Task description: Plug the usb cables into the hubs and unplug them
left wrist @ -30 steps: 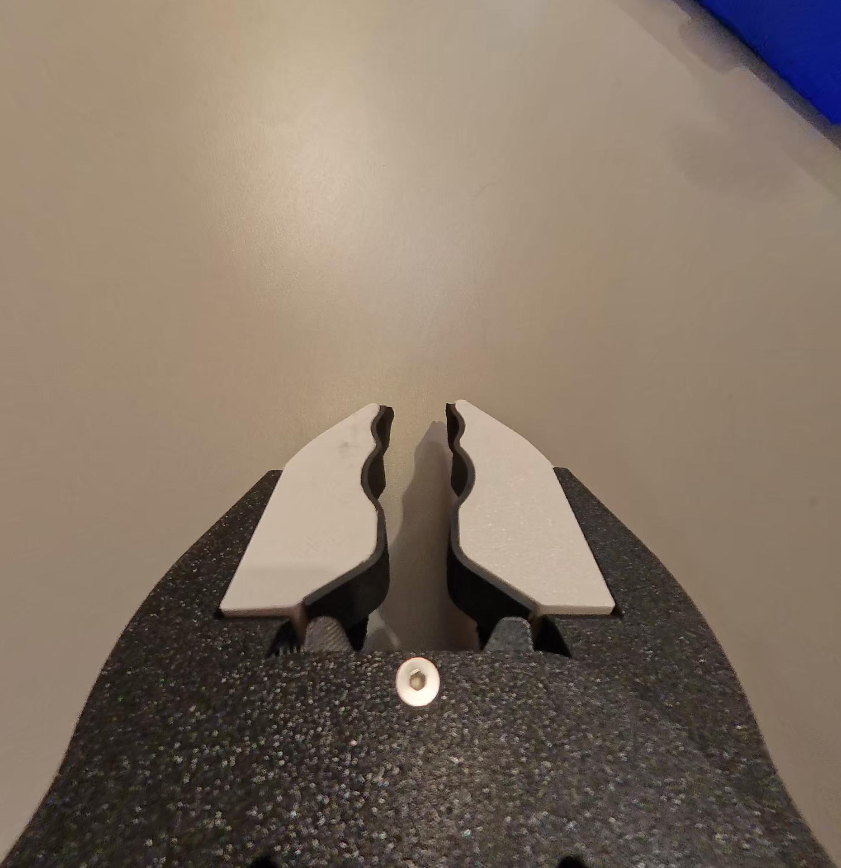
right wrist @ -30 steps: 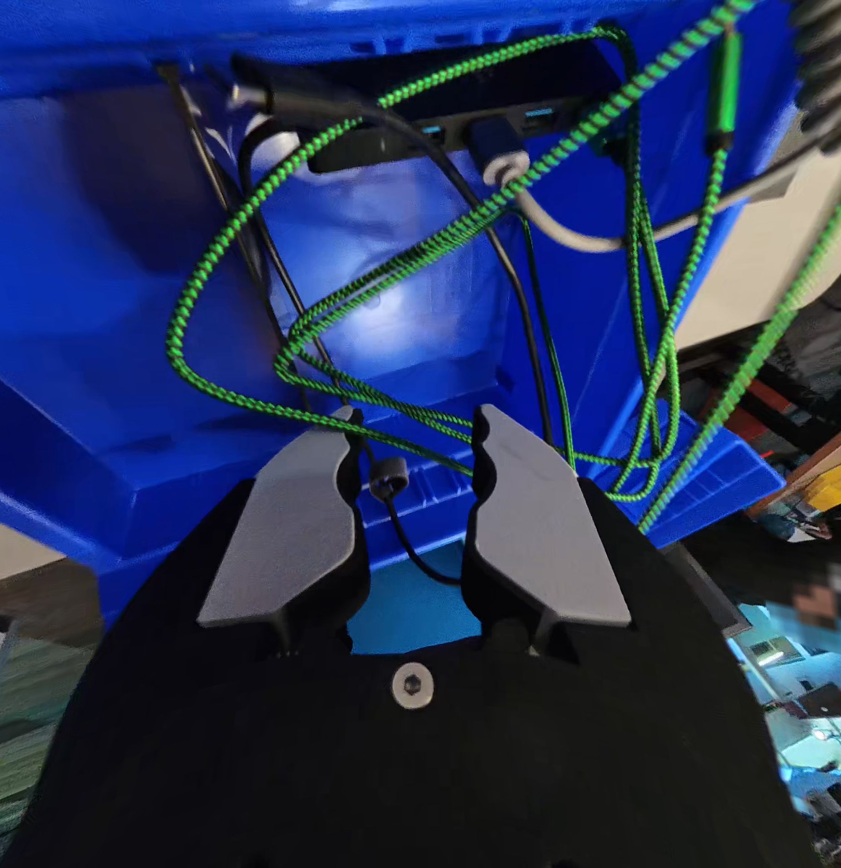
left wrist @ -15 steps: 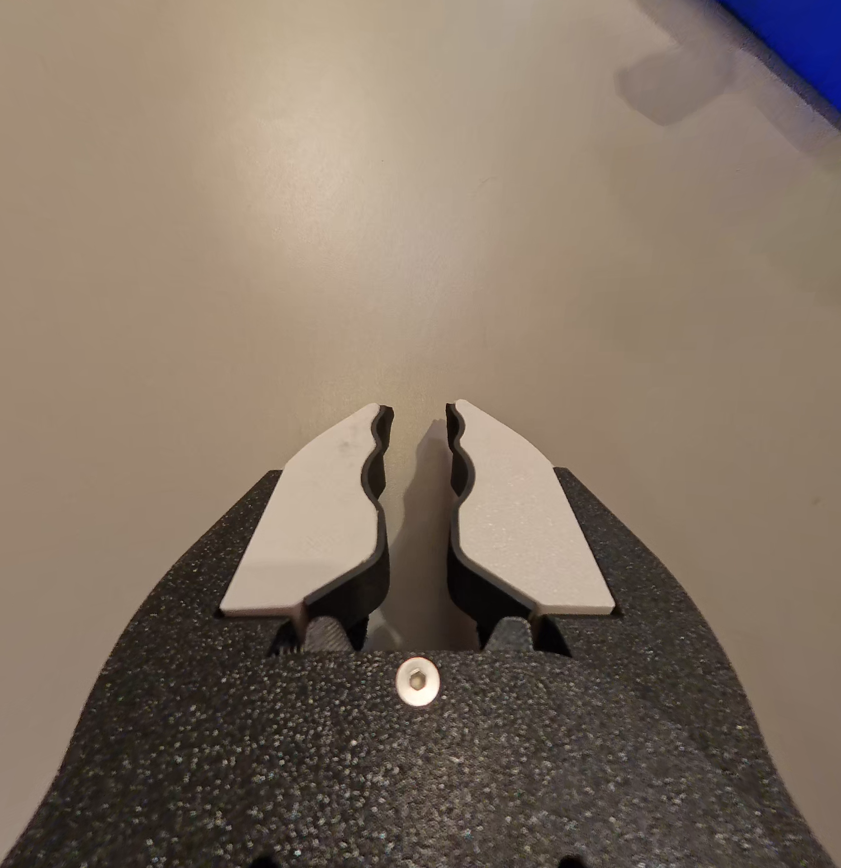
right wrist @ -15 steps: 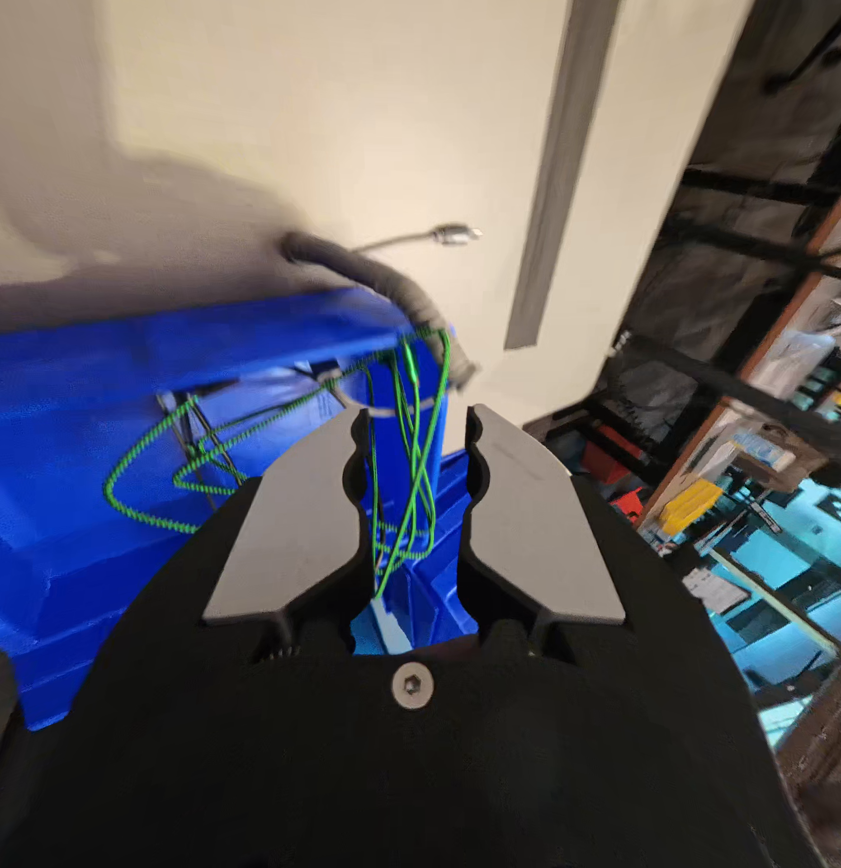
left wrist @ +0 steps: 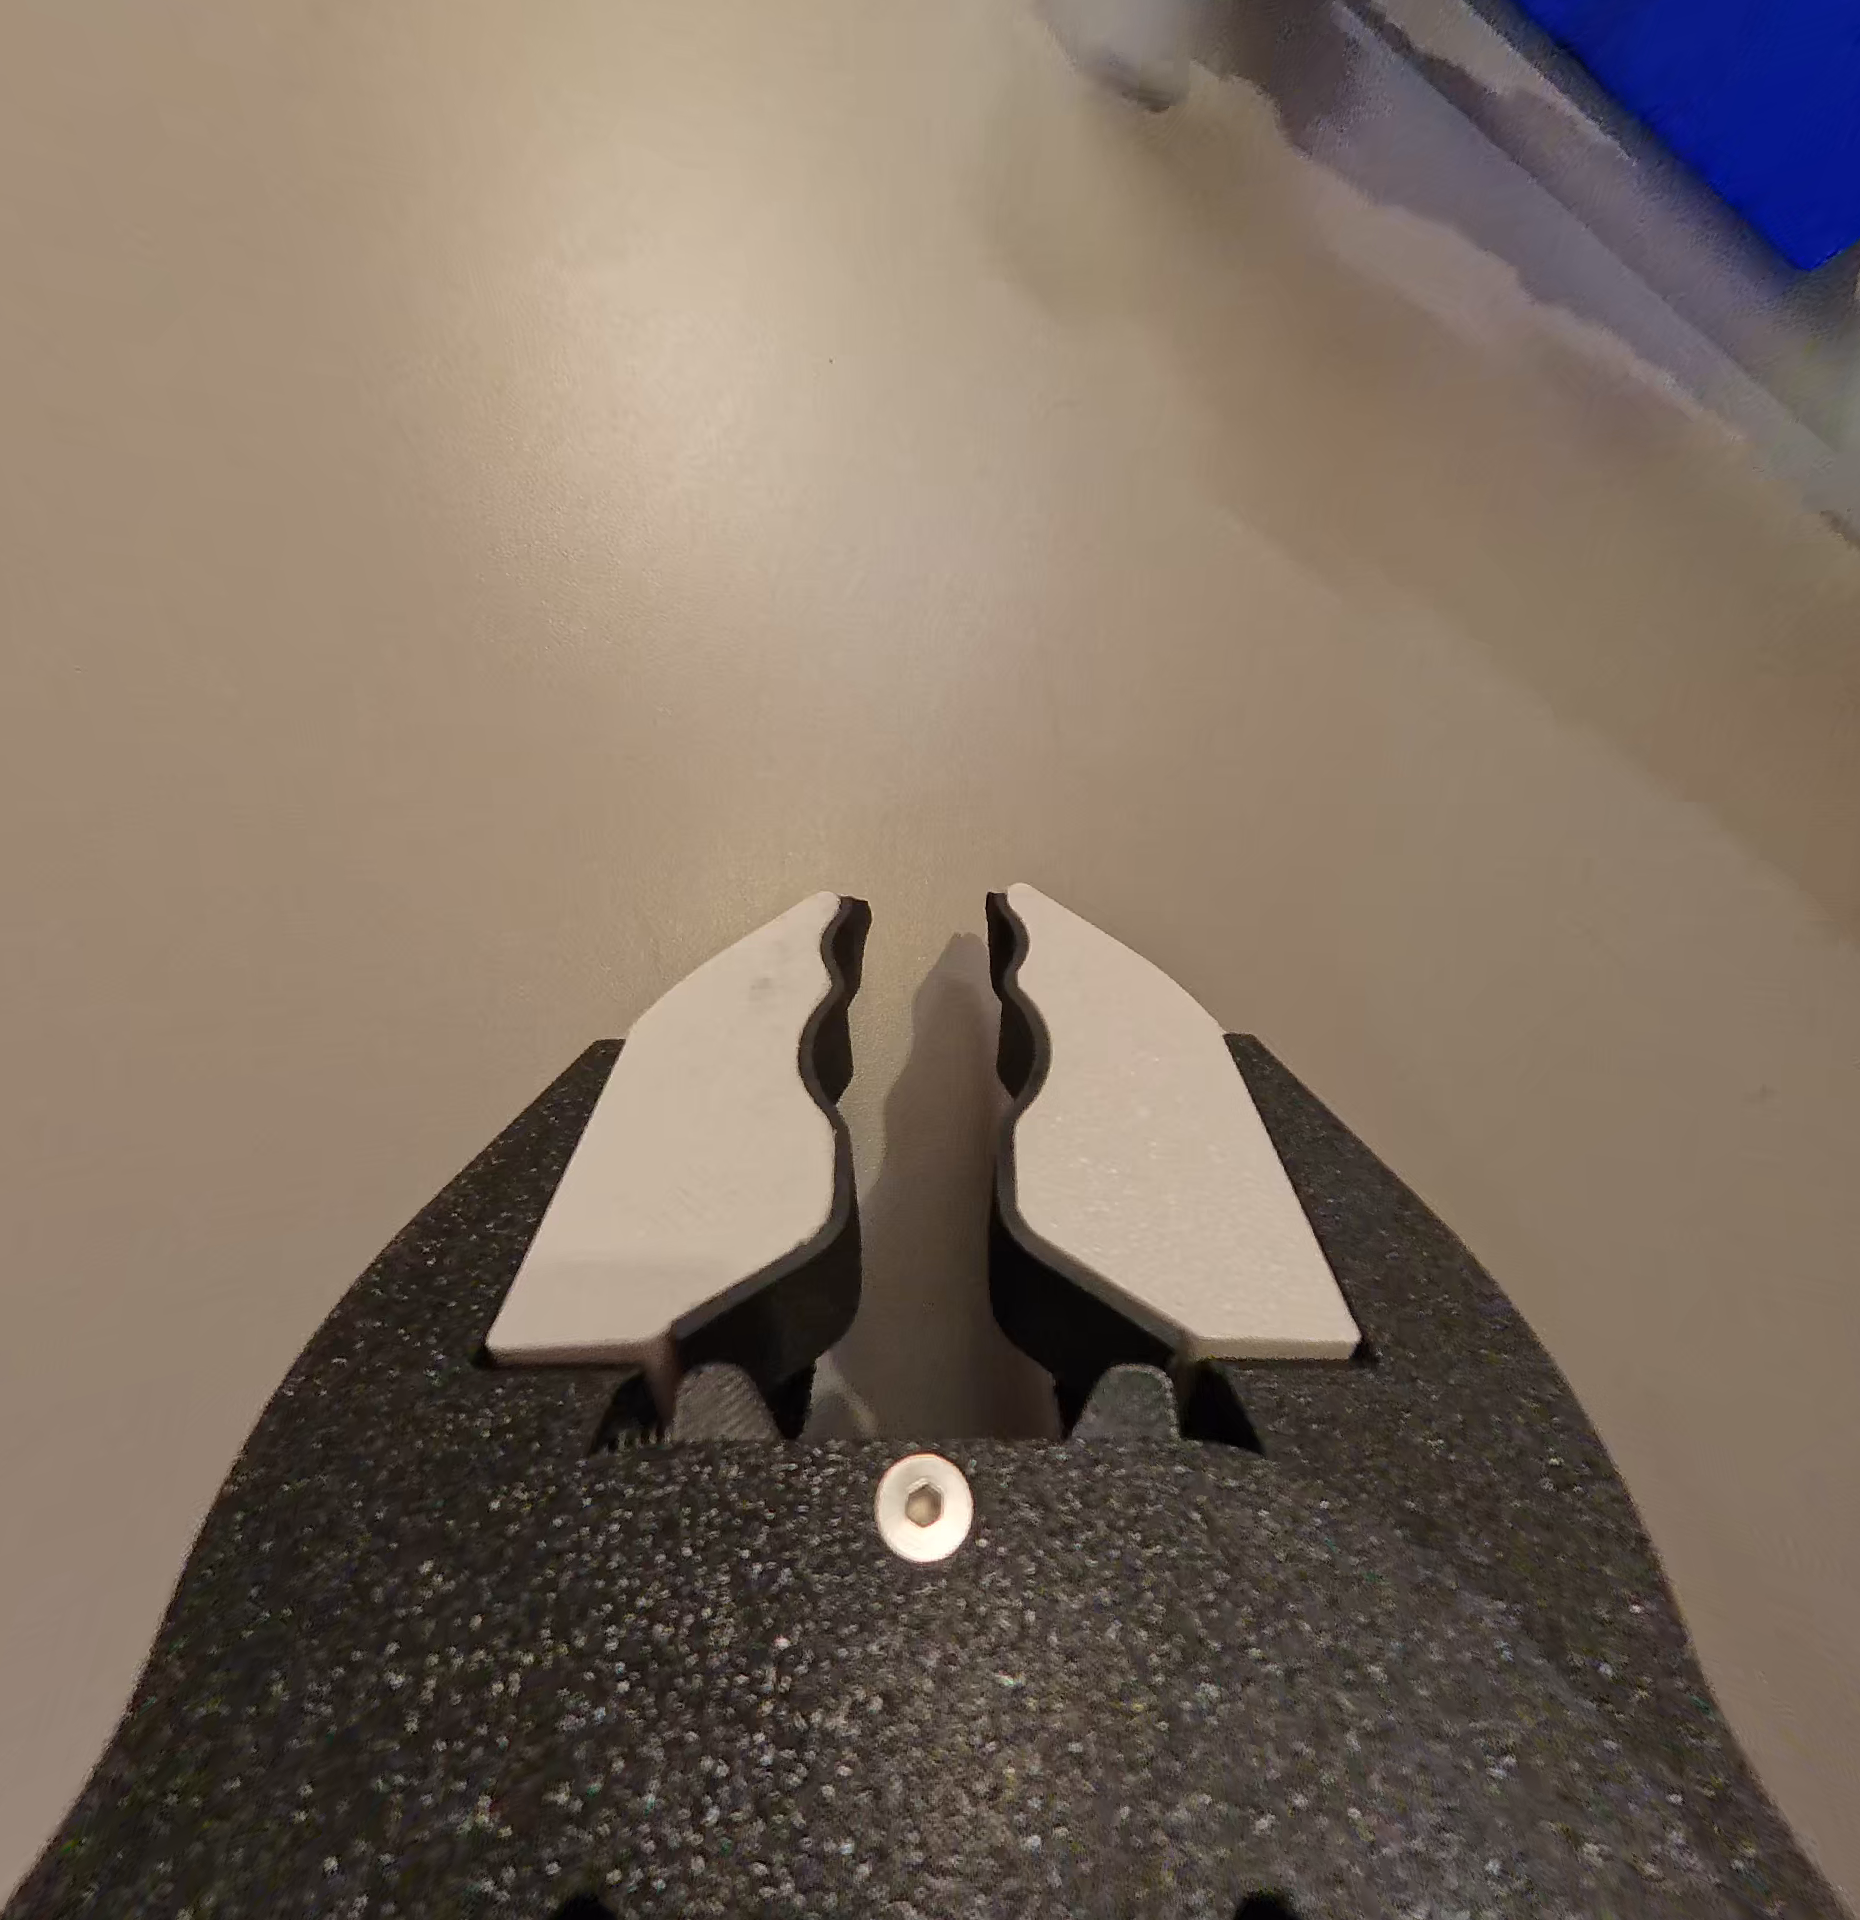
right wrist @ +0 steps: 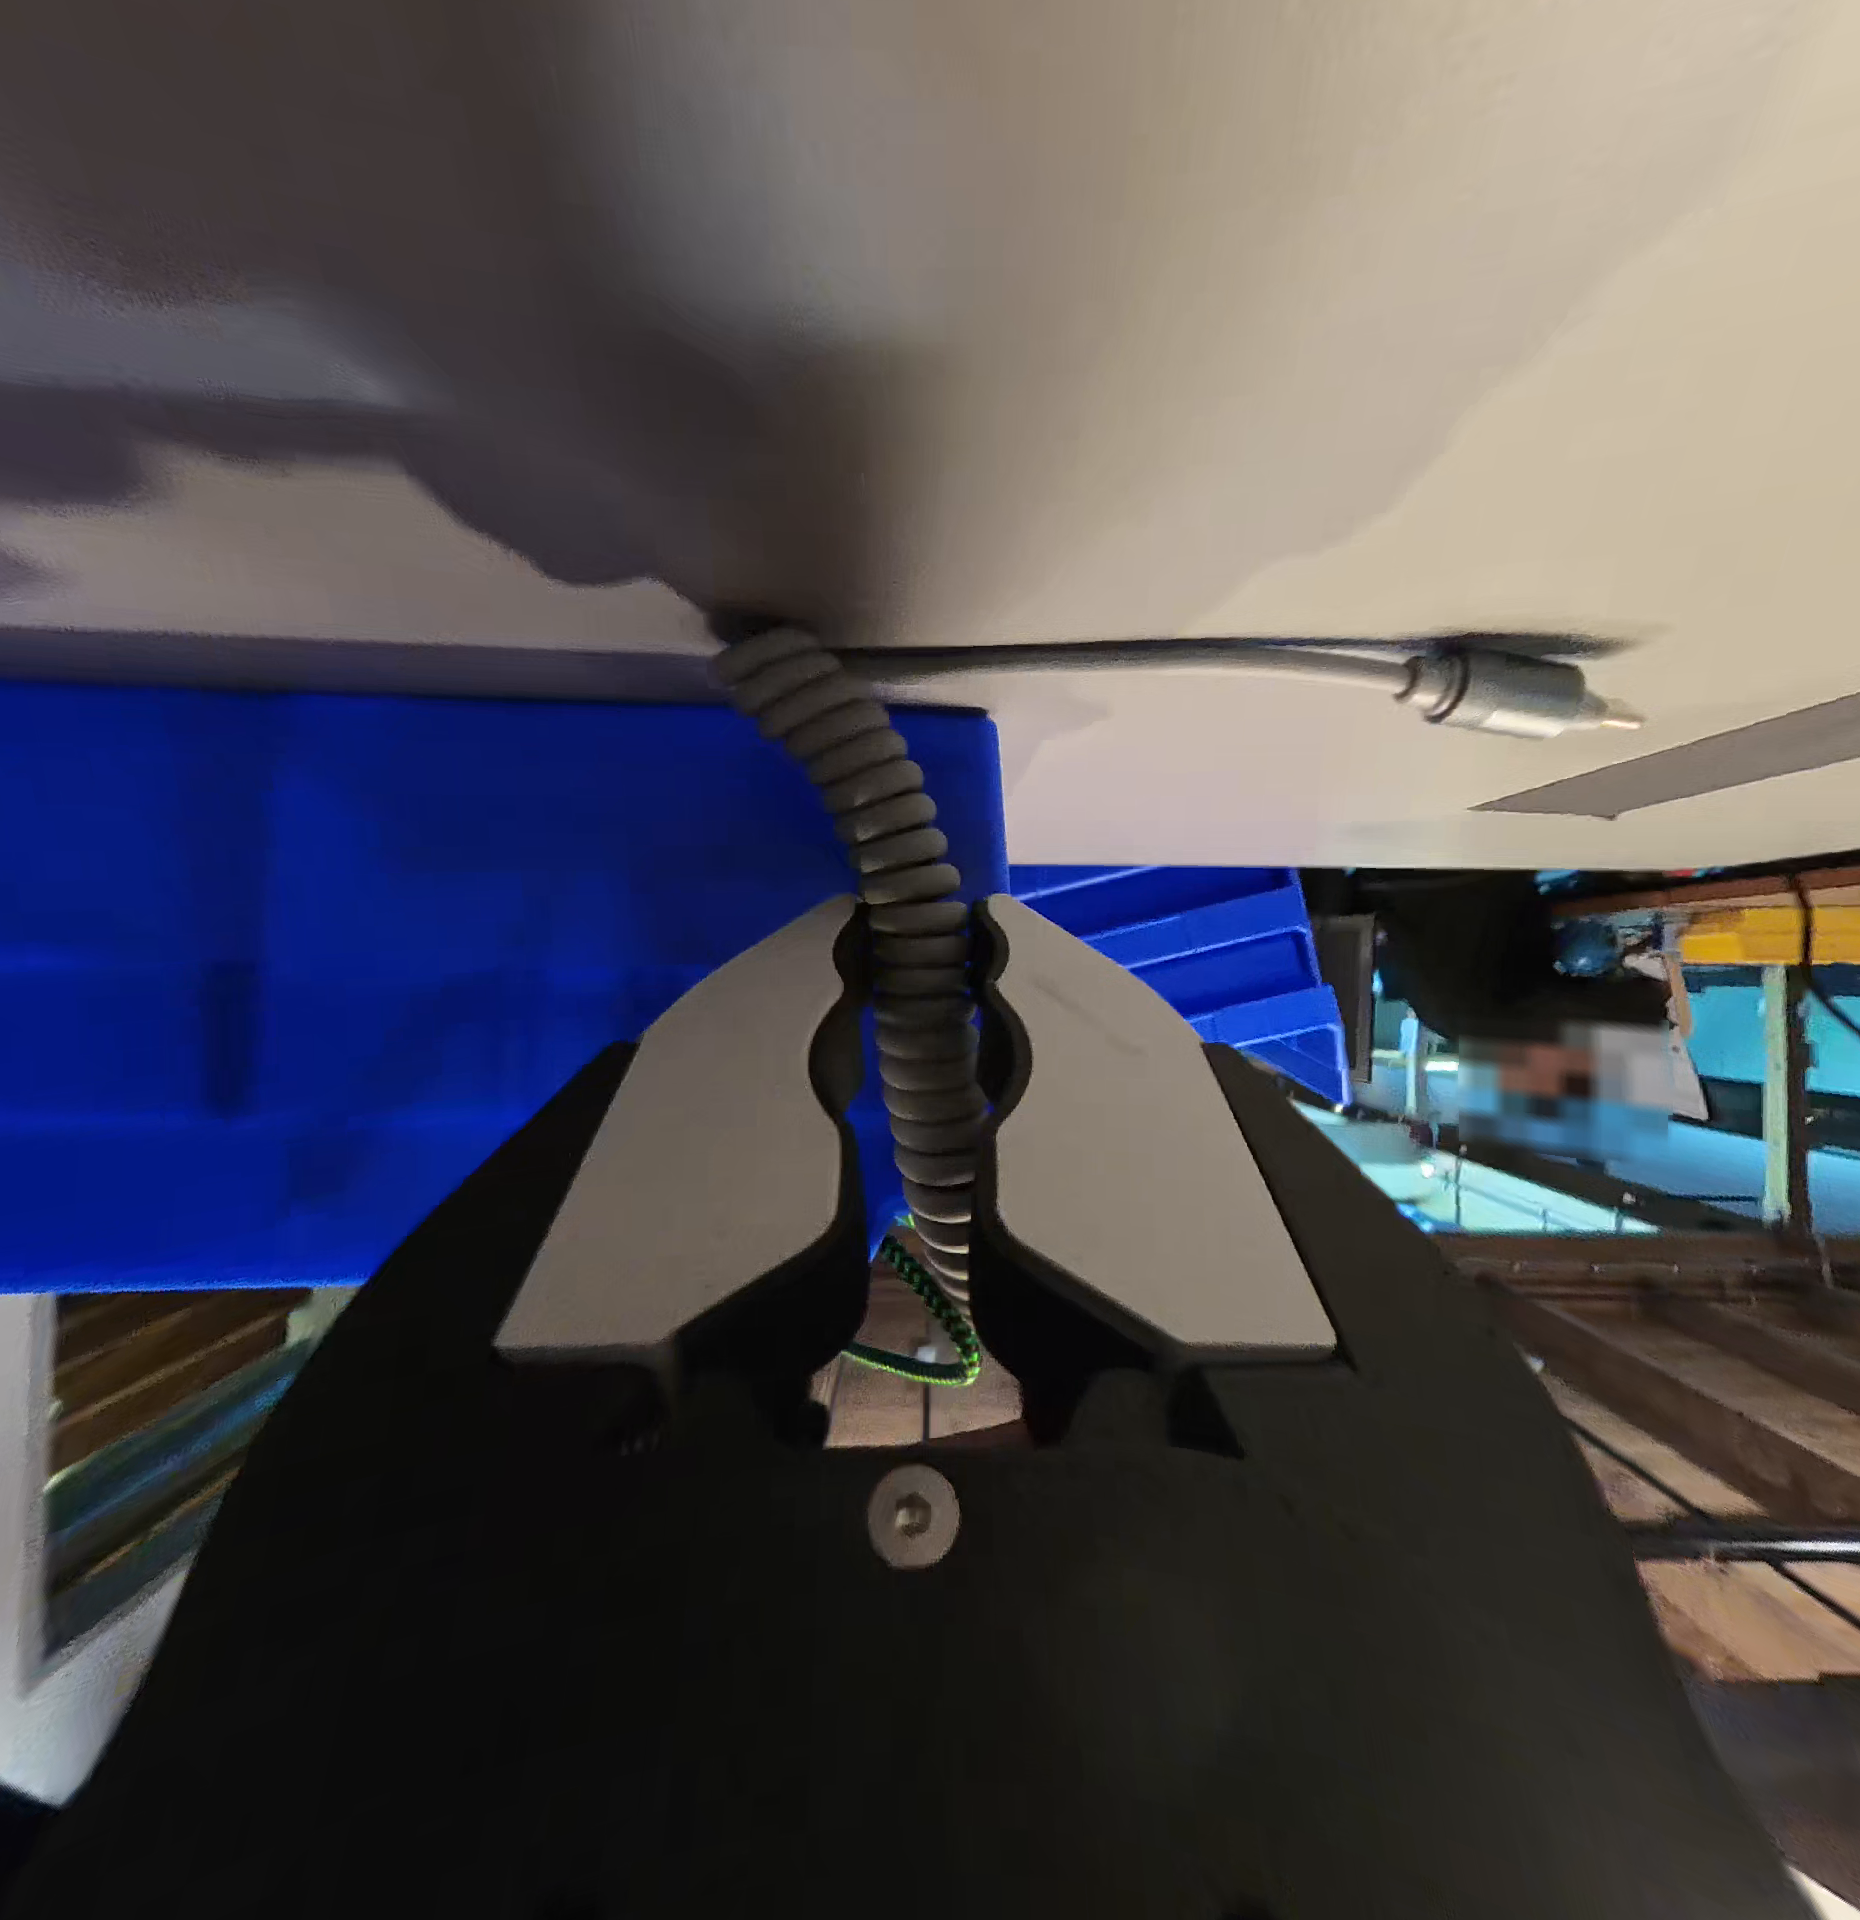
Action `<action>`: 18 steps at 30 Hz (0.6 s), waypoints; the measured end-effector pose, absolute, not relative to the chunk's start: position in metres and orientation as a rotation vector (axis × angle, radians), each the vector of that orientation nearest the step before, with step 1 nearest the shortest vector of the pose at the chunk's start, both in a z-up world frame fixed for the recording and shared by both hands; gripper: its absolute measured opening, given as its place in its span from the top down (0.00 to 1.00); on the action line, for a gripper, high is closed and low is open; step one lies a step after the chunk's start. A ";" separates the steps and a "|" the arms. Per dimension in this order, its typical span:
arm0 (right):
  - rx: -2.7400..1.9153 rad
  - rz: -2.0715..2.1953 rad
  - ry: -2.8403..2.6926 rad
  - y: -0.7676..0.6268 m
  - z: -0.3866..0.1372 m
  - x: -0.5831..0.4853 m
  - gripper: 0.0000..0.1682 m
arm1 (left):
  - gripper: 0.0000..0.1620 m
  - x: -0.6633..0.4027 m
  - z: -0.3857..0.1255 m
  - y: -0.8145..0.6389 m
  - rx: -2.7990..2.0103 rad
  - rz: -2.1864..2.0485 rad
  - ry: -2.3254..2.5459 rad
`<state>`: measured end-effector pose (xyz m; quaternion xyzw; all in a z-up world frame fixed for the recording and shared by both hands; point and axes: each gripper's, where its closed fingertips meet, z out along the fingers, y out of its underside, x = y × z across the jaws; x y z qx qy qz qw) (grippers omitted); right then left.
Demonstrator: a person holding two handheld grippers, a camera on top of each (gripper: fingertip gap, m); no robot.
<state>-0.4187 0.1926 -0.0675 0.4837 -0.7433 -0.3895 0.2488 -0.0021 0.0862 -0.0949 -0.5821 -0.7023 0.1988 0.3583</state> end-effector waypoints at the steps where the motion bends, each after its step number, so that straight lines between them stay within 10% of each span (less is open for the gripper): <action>1: 1.336 -0.994 -2.056 0.190 -0.065 -0.415 0.90 | 0.85 -0.002 -0.095 0.086 -1.503 0.510 -1.810; 18: 1.095 0.725 -2.288 0.213 0.143 -0.450 0.91 | 0.86 -0.002 -0.096 0.086 -1.504 0.521 -1.822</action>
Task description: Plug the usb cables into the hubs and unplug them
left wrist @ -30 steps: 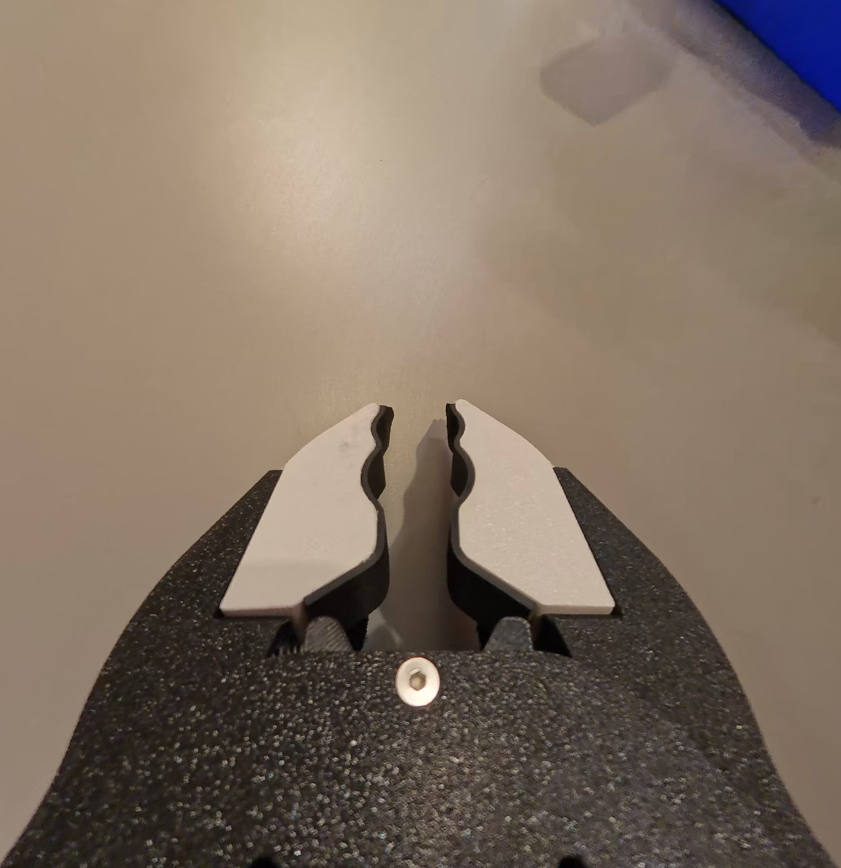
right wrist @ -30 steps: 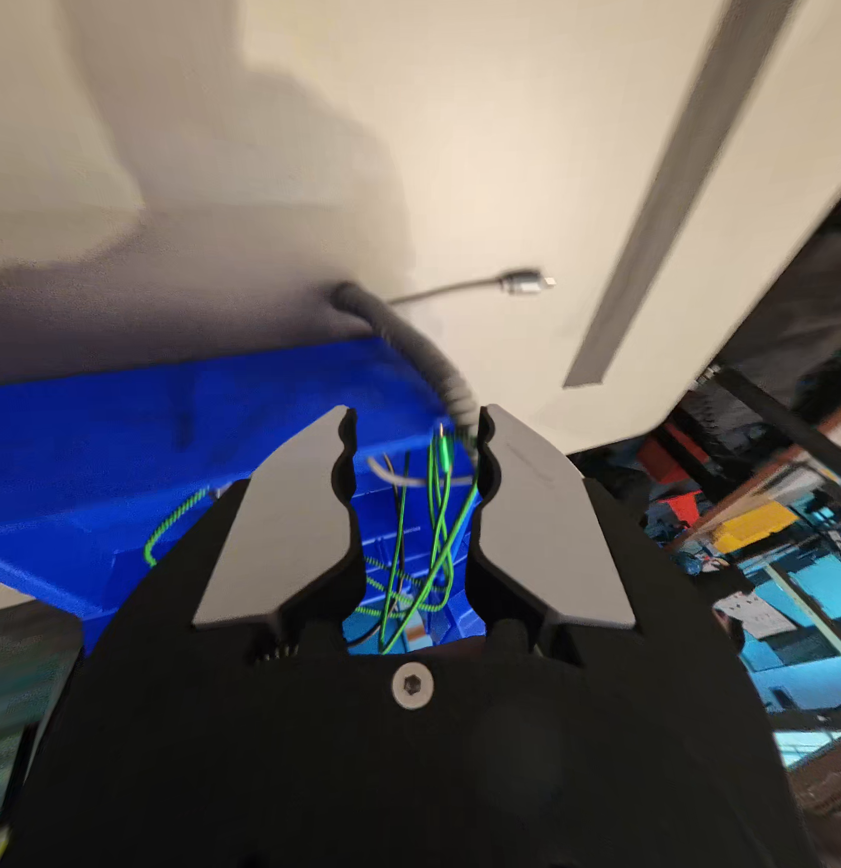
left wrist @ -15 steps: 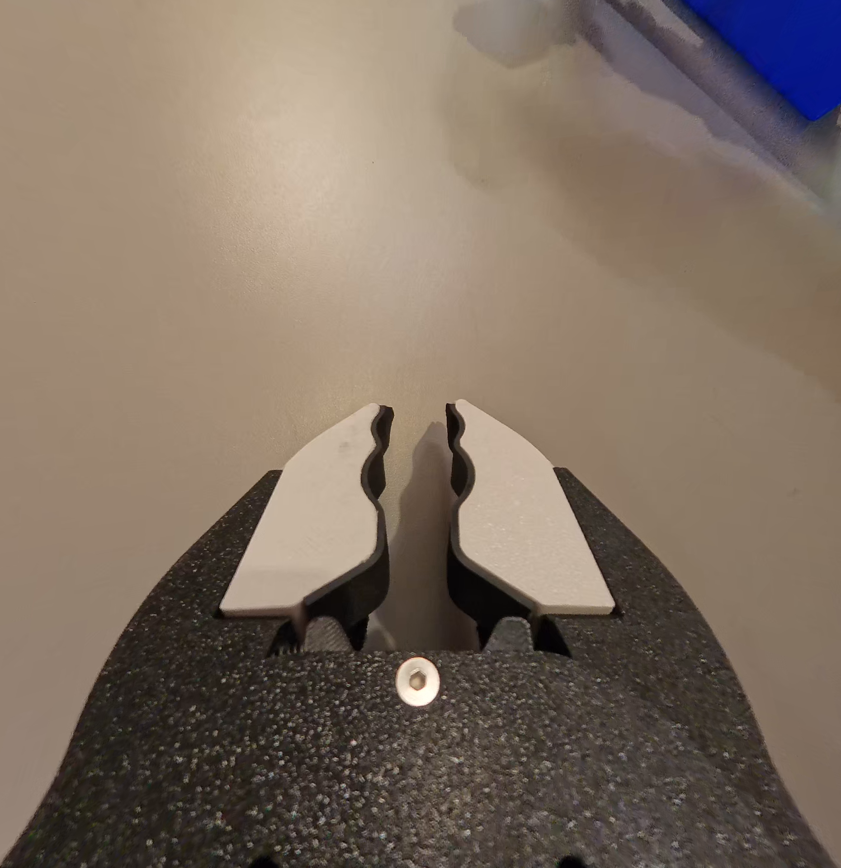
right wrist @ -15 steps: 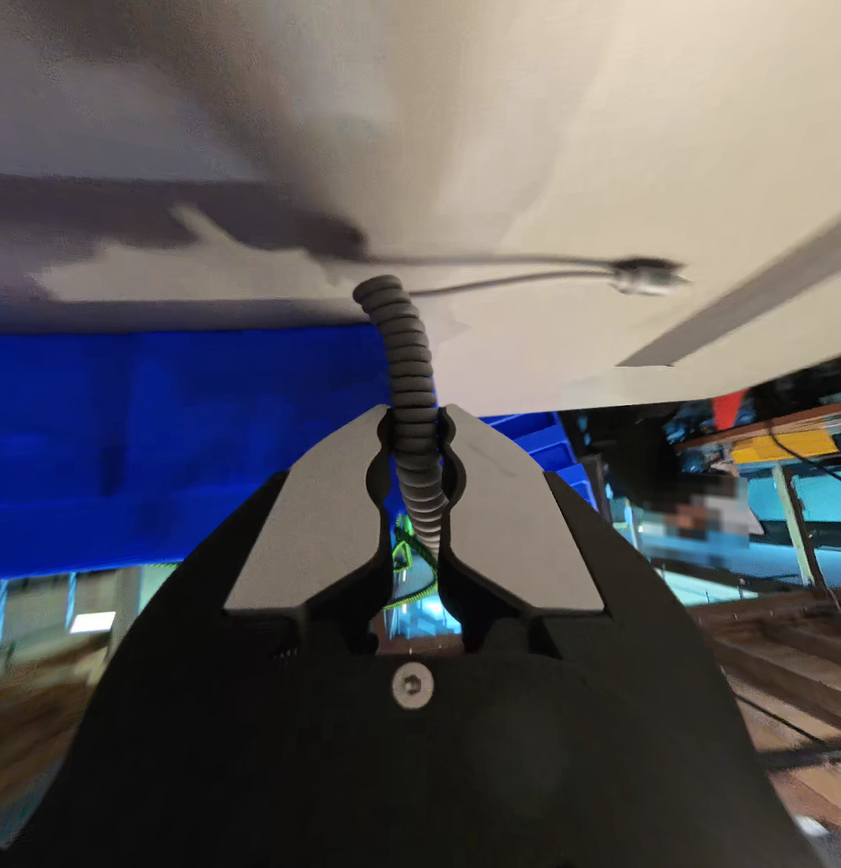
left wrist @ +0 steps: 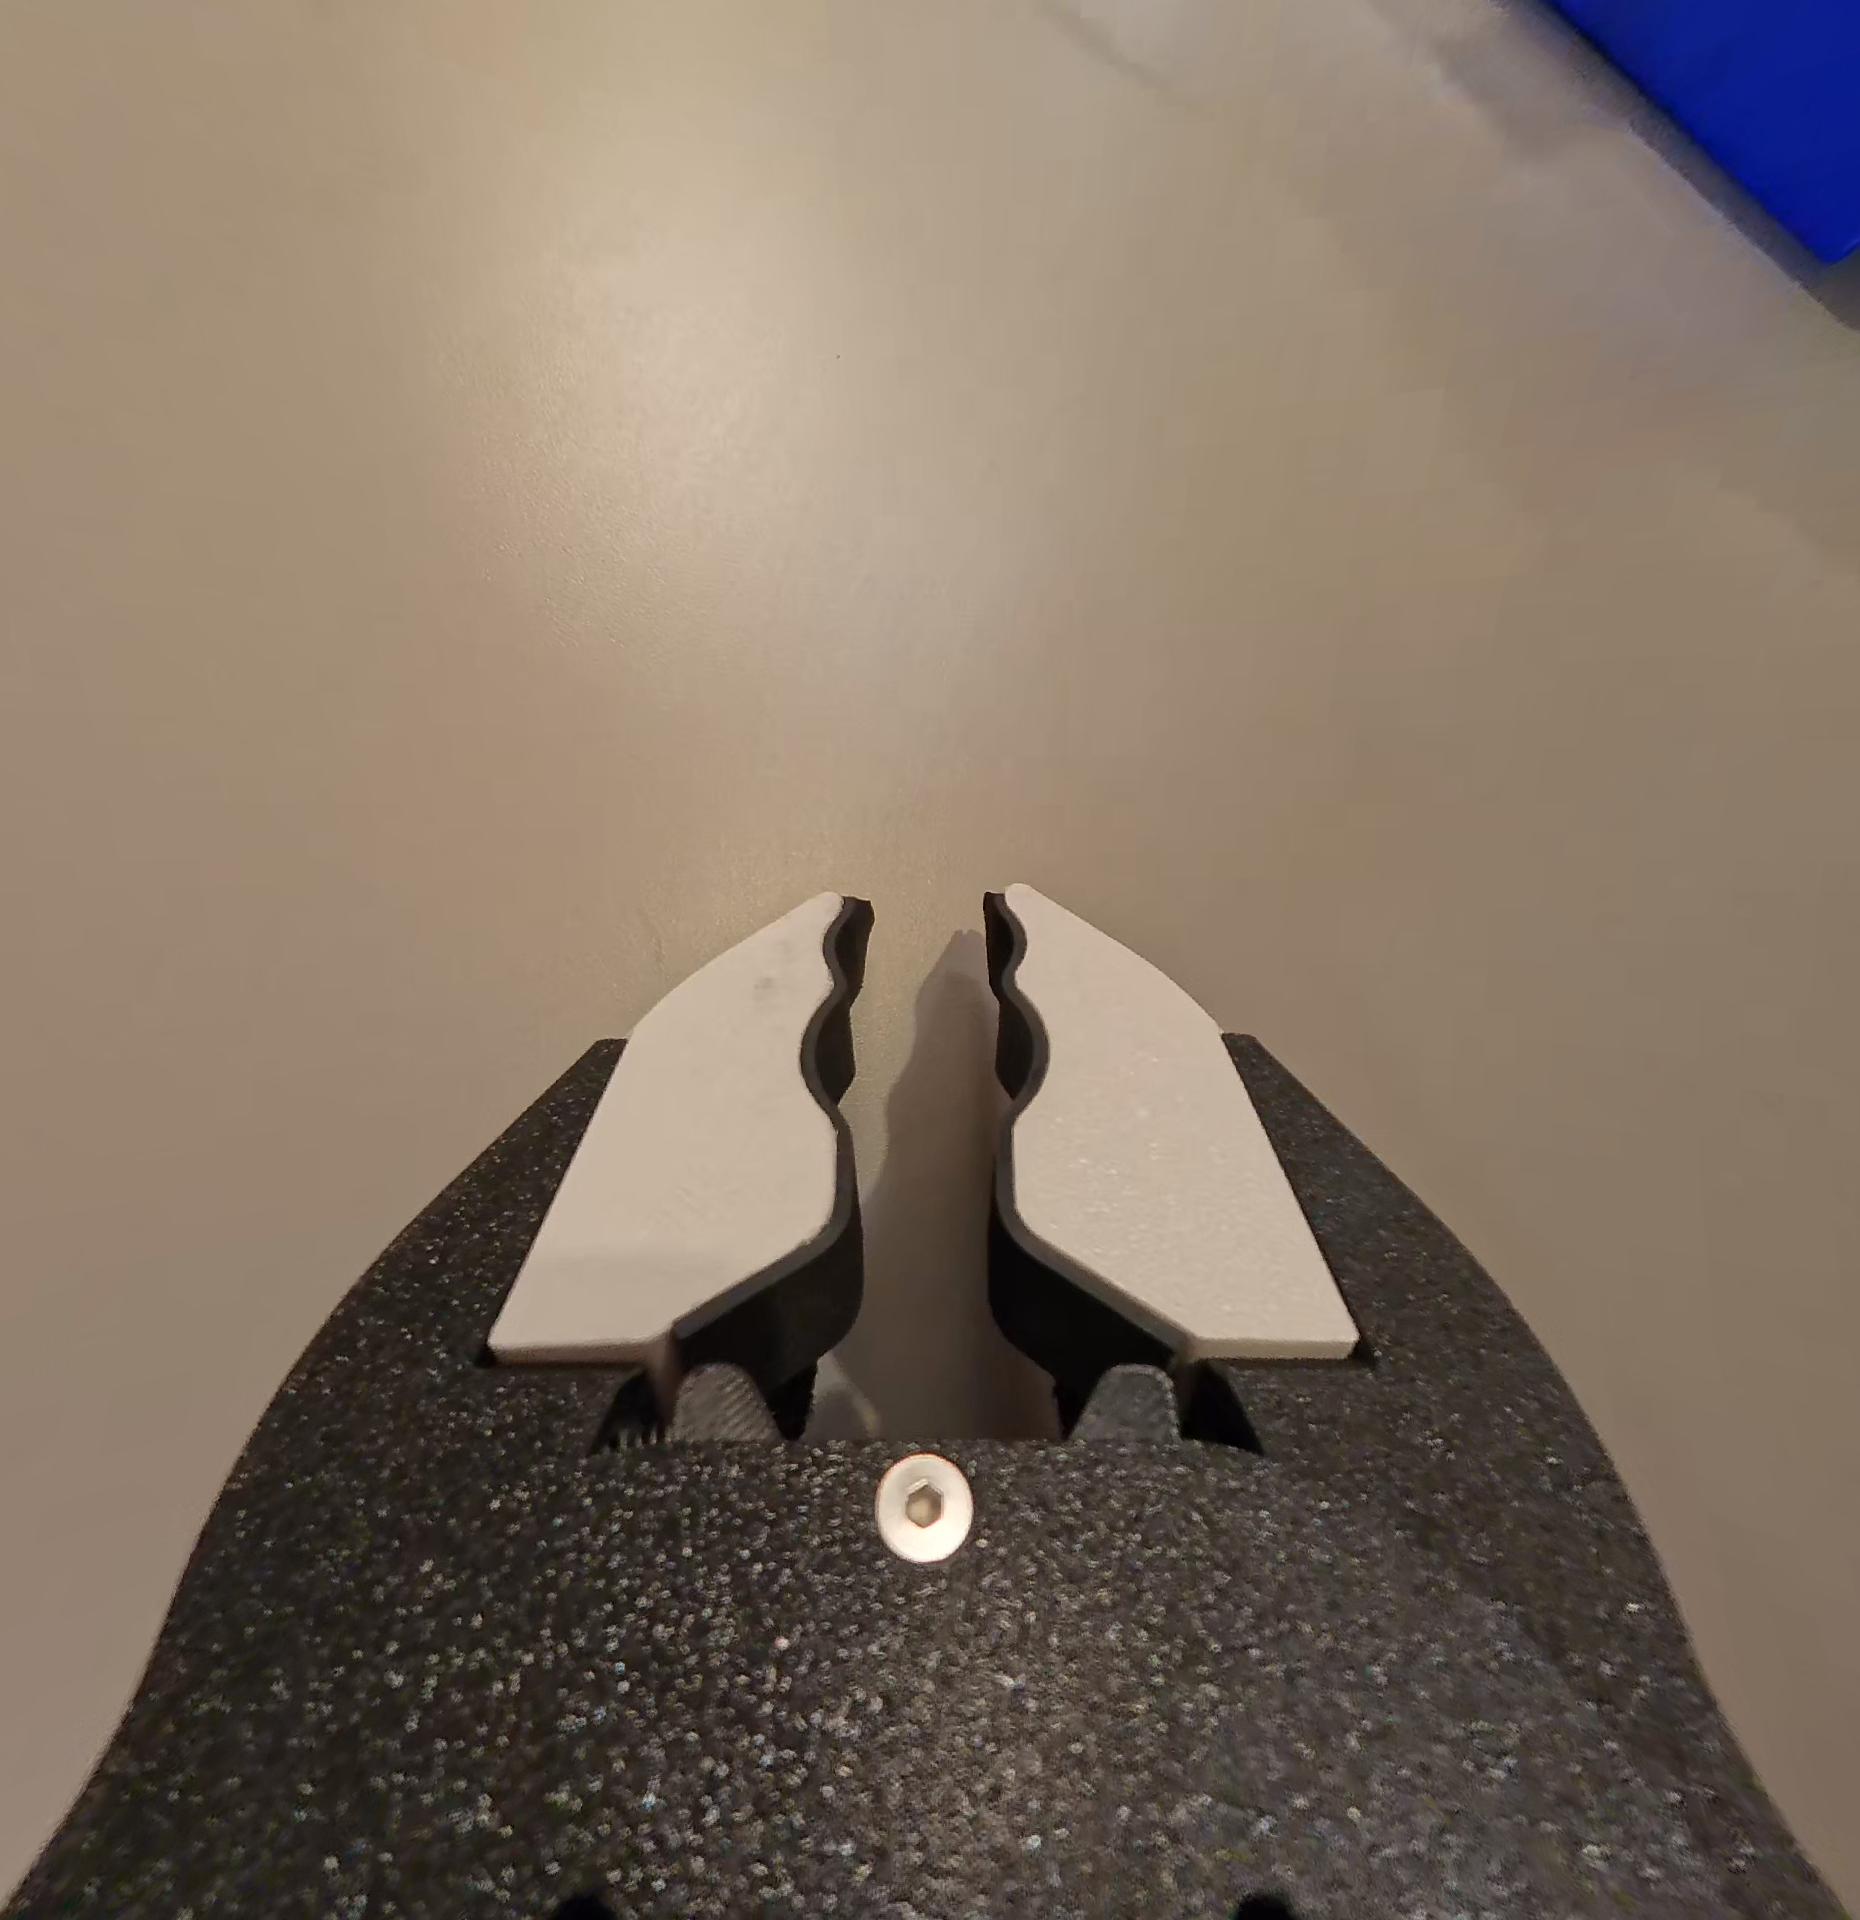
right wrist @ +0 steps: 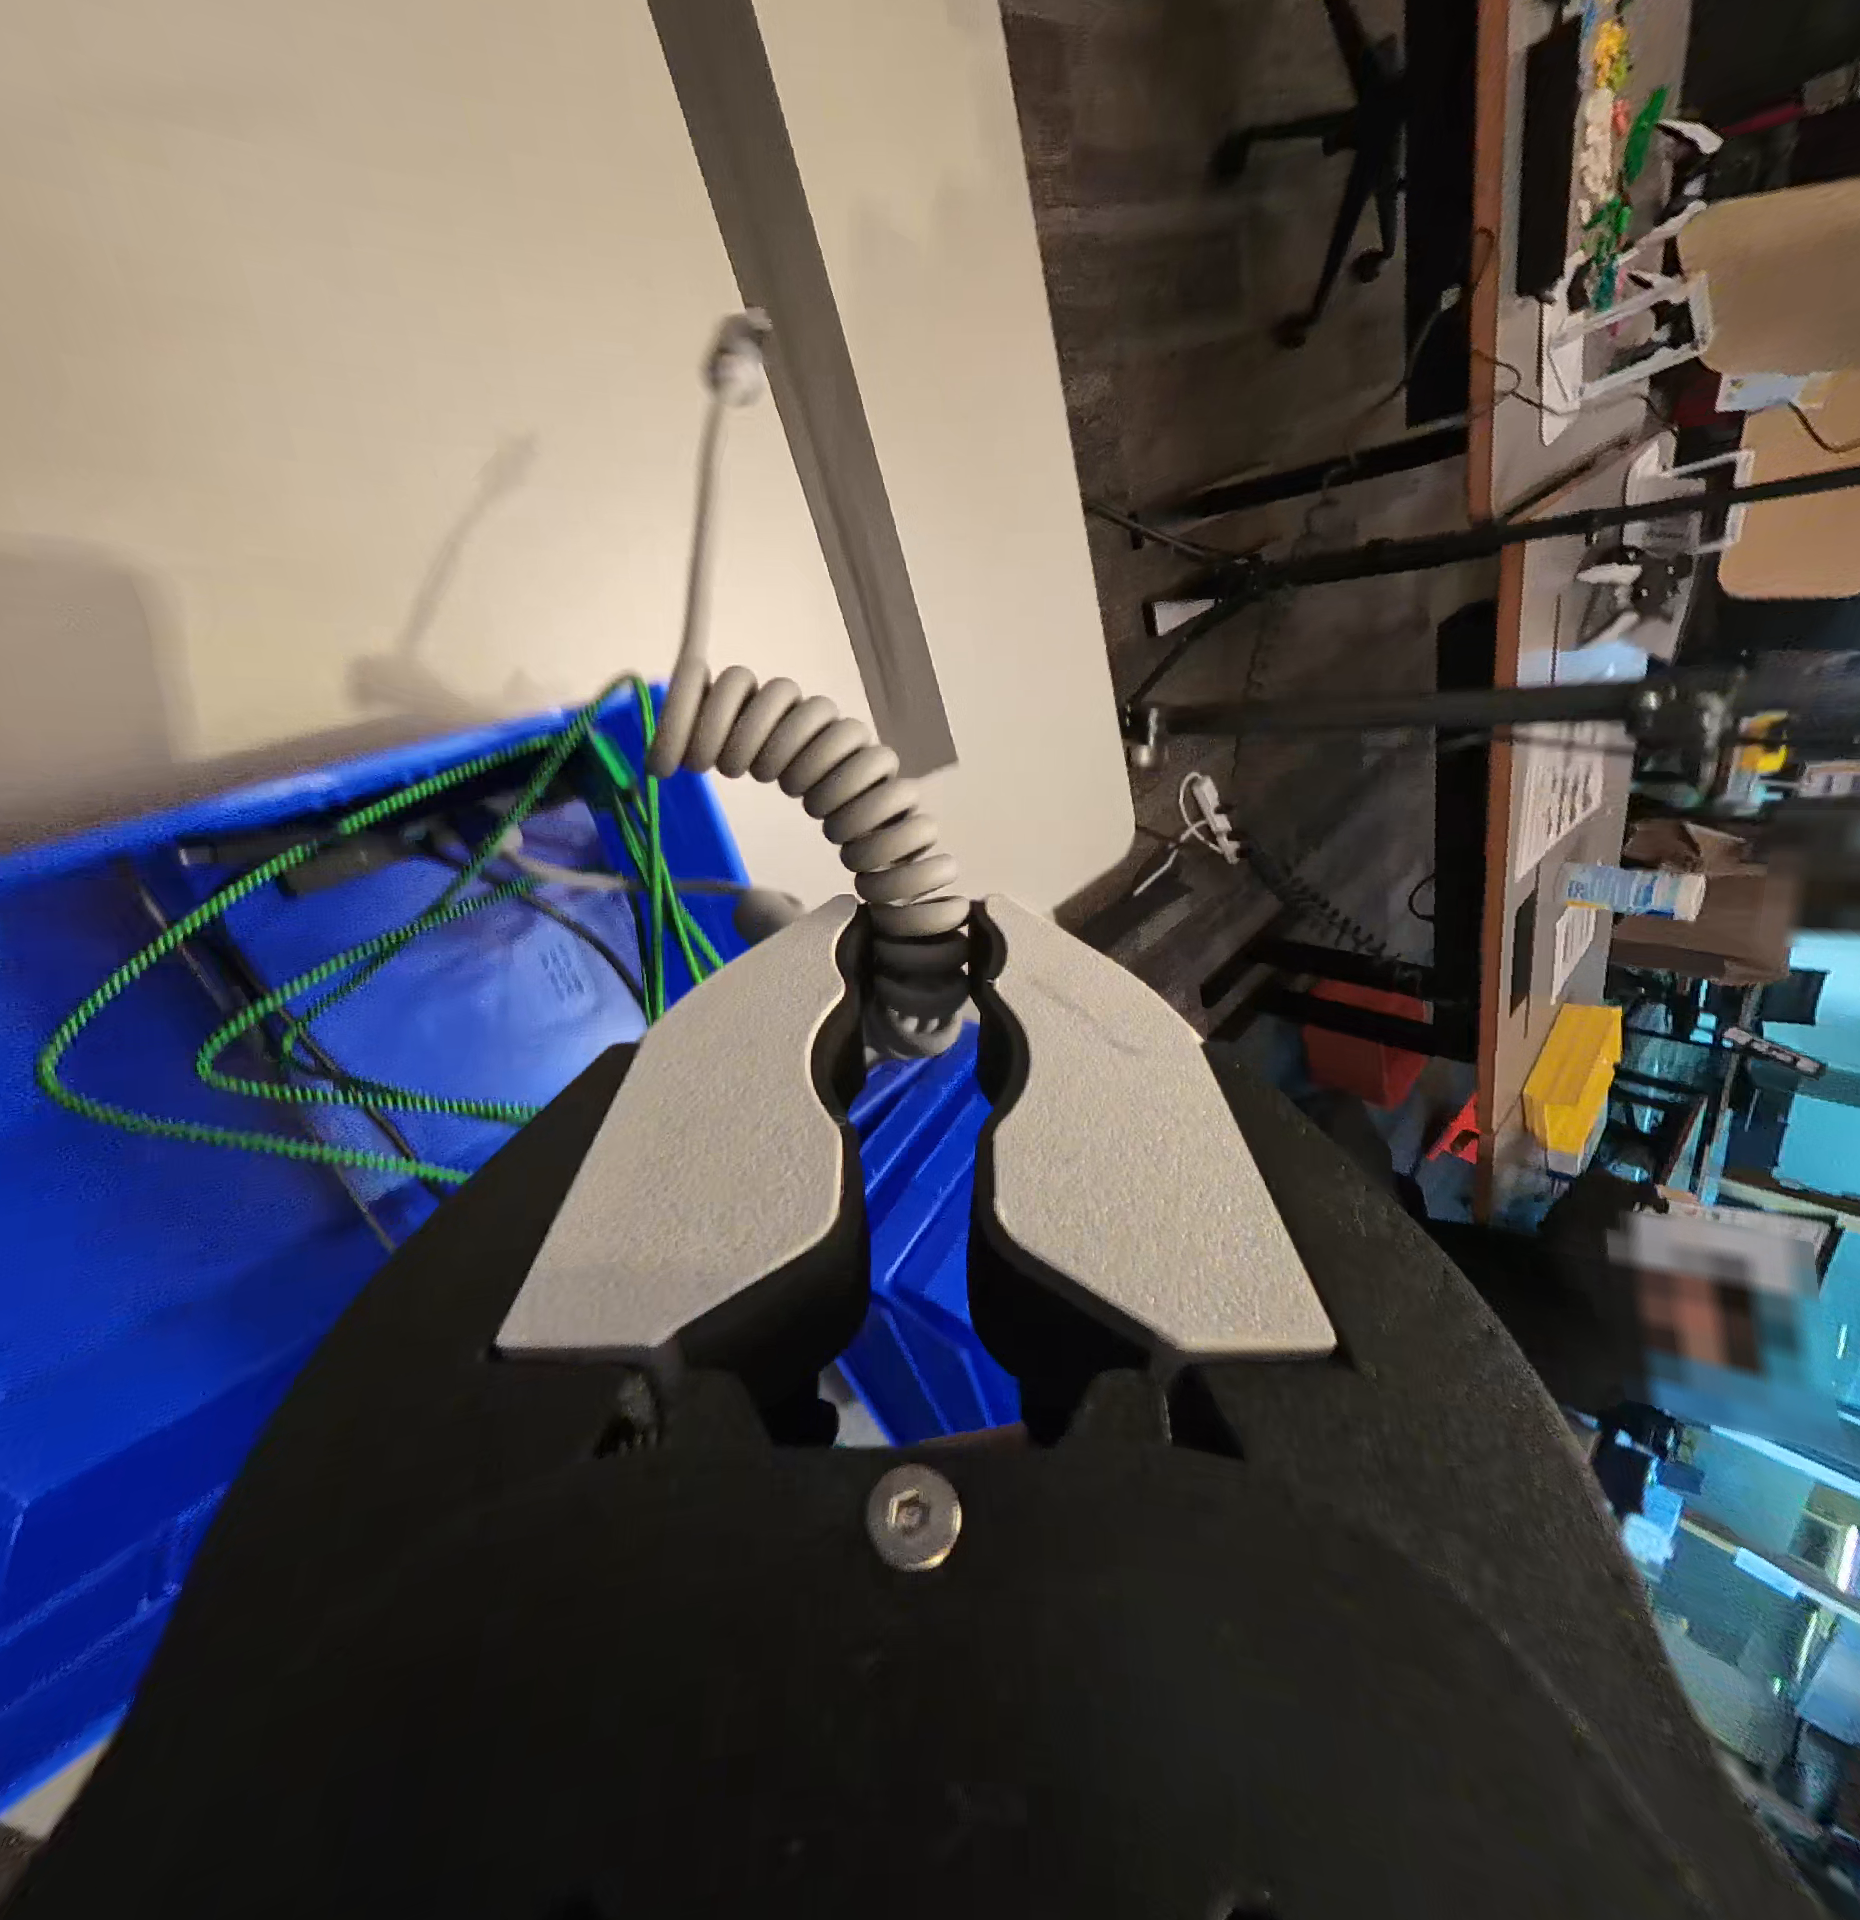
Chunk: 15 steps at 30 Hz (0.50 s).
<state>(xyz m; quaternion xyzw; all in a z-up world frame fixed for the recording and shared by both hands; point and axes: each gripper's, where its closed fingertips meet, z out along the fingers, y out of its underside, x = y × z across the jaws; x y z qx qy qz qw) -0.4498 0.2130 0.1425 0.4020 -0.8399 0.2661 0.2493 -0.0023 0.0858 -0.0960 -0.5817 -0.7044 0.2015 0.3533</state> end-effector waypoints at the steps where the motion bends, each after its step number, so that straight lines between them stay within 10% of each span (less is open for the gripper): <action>1: 1.078 0.736 -2.295 0.224 0.143 -0.459 0.91 | 0.86 -0.002 -0.096 0.086 -1.504 0.522 -1.822; 15: 1.133 0.452 -2.576 0.276 0.066 -0.467 0.91 | 0.87 -0.002 -0.096 0.085 -1.501 0.529 -1.826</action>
